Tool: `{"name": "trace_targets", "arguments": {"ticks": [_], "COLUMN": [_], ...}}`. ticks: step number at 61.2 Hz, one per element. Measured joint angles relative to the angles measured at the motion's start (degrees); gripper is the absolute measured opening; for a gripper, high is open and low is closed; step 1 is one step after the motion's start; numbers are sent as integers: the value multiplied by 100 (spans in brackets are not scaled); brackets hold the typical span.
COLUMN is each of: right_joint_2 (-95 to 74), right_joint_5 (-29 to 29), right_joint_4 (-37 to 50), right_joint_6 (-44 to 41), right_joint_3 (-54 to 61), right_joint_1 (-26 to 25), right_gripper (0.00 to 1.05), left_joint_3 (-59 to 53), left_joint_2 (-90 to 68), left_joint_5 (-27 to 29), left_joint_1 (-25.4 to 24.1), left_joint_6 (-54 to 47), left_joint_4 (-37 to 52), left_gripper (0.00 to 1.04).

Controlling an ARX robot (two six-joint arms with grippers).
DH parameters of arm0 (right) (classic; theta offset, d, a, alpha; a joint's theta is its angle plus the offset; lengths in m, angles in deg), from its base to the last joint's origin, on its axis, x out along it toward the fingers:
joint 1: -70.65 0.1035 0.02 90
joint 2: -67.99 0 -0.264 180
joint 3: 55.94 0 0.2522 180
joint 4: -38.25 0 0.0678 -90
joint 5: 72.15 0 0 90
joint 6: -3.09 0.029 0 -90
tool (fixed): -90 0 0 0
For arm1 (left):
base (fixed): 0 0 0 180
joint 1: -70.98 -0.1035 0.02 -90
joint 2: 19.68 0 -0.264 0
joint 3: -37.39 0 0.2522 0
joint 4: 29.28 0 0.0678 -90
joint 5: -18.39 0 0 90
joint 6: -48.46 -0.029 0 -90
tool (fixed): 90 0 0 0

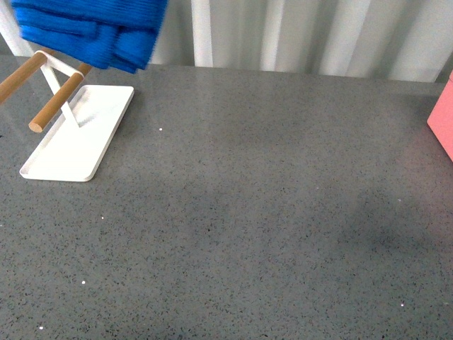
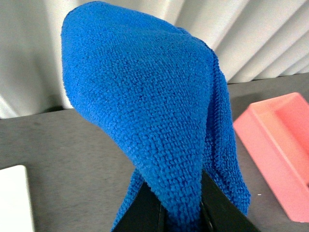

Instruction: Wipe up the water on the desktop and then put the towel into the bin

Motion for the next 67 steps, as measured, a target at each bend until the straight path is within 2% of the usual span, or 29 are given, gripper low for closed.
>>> {"name": "trace_targets", "arguments": {"ticks": [14, 26, 27, 29, 31, 33, 40, 42, 44, 51, 55, 59, 67], "right_joint_2": [0, -22, -66, -258, -706, -992, -1547, -1768, -1991, -3204, -3971, -5237, -6253], "right_joint_5": [0, 98, 238, 970, 1956, 2603, 4203, 4656, 4868, 5130, 5056, 5021, 5077], "right_joint_4": [0, -28, -111, -553, -1154, -1460, -1617, -1283, -872, 1038, 2004, 3025, 3318], "right_joint_6": [0, -13, -68, -229, -588, -772, -1241, -1287, -1270, -769, -431, -7, 87], "right_joint_3": [0, -11, -33, -197, -433, -564, -848, -1010, -1134, -1475, -1602, -1882, -2085], "right_joint_1": [0, -20, -66, -278, -616, -833, -1519, -1781, -1937, -1980, -1779, -1241, -479], "right_gripper": [98, 98, 98, 98, 98, 98, 98, 98, 98, 98, 98, 98, 98], "left_joint_3": [-745, -1062, -1071, -1091, -1110, -1121, -1134, -1134, -1134, -1134, -1134, -1132, -1099], "left_joint_2": [55, -17, -24, -50, -94, -116, -175, -188, -190, -186, -186, -179, -175], "left_joint_5": [-133, -144, -140, -133, -120, -85, -83, -83, -83, -85, -85, -85, -85], "left_joint_1": [737, 1078, 1088, 1106, 1130, 1145, 1187, 1187, 1185, 1185, 1191, 1213, 1274], "left_joint_6": [1040, 1668, 1676, 1742, 1808, 1834, 1843, 1847, 1849, 1878, 1937, 1985, 2065], "left_joint_4": [988, 1602, 1620, 1659, 1696, 1705, 1705, 1705, 1705, 1729, 1735, 1735, 1696], "left_gripper": [6, 6, 6, 6, 6, 6, 6, 6, 6, 6, 6, 6, 6]}}
